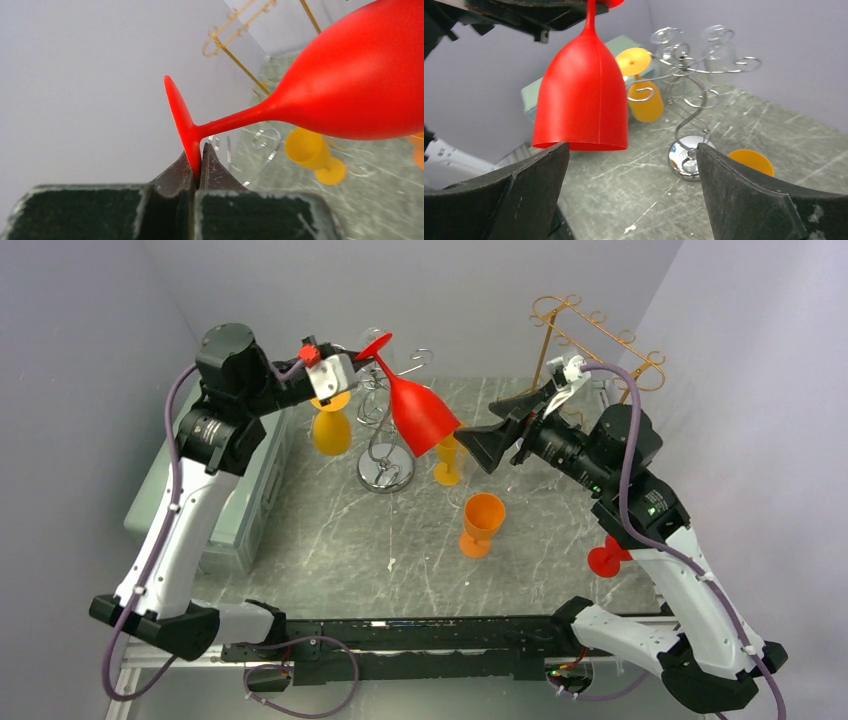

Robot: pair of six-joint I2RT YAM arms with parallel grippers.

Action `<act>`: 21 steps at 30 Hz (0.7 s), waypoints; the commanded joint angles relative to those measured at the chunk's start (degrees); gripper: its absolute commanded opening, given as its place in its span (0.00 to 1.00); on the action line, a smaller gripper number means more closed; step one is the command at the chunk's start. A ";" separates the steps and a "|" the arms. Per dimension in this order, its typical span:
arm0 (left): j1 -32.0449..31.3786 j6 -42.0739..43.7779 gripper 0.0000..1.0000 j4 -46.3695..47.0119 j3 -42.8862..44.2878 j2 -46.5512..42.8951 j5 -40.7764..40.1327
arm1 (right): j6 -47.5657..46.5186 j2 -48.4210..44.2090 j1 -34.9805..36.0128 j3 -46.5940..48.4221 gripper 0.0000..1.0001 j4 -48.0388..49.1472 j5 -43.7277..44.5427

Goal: Place the wine glass upside down on the wine glass rack
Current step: Turn the wine glass upside down at the wine rack.

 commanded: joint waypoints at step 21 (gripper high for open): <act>-7.96 40.52 0.00 8.97 -13.95 -6.18 6.60 | -1.95 10.77 -1.16 4.93 1.00 5.28 -27.33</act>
